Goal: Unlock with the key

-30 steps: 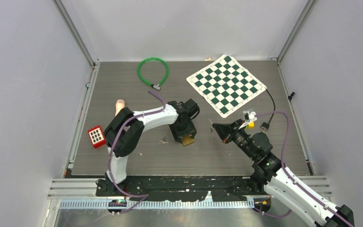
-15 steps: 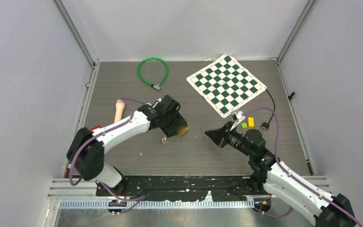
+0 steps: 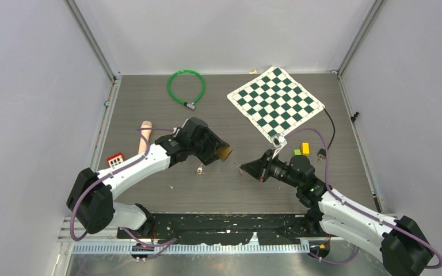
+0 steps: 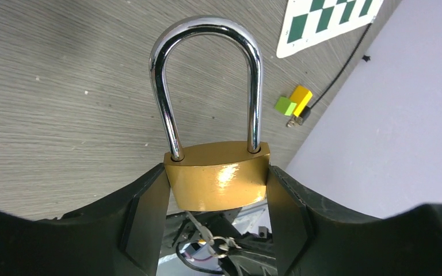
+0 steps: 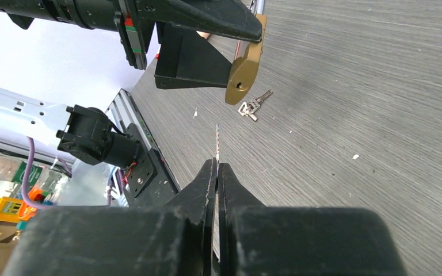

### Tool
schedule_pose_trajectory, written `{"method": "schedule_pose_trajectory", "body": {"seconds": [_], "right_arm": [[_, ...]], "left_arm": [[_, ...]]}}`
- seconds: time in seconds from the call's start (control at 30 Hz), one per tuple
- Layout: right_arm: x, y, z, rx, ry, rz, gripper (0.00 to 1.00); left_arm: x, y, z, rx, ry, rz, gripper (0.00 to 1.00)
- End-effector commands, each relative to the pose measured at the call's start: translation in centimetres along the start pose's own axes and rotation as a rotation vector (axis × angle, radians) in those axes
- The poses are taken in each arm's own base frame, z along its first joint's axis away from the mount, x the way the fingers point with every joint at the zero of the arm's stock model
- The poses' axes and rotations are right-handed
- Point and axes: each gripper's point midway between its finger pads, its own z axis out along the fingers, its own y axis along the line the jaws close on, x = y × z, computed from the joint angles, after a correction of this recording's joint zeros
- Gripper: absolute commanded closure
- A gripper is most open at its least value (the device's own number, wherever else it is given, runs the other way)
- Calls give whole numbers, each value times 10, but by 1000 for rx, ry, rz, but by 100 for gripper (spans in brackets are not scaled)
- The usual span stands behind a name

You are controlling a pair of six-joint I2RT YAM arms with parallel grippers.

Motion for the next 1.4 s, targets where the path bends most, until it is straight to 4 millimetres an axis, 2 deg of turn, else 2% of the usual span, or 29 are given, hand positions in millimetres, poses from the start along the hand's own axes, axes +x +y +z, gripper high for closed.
{"method": "schedule_pose_trajectory", "body": {"seconds": [0.0, 0.4, 0.87, 1.37], "right_arm": [[-30, 28, 12, -91, -75, 29, 95], [-41, 16, 21, -23, -129, 65, 95], [-42, -2, 23, 51, -164, 85, 95], [-44, -4, 22, 60, -181, 109, 95]], "left_arm": [[7, -55, -22, 218, 53, -23, 97], [14, -64, -25, 260, 79, -16, 97], [20, -68, -24, 273, 97, -5, 98], [24, -73, -24, 287, 79, 39, 99]]}}
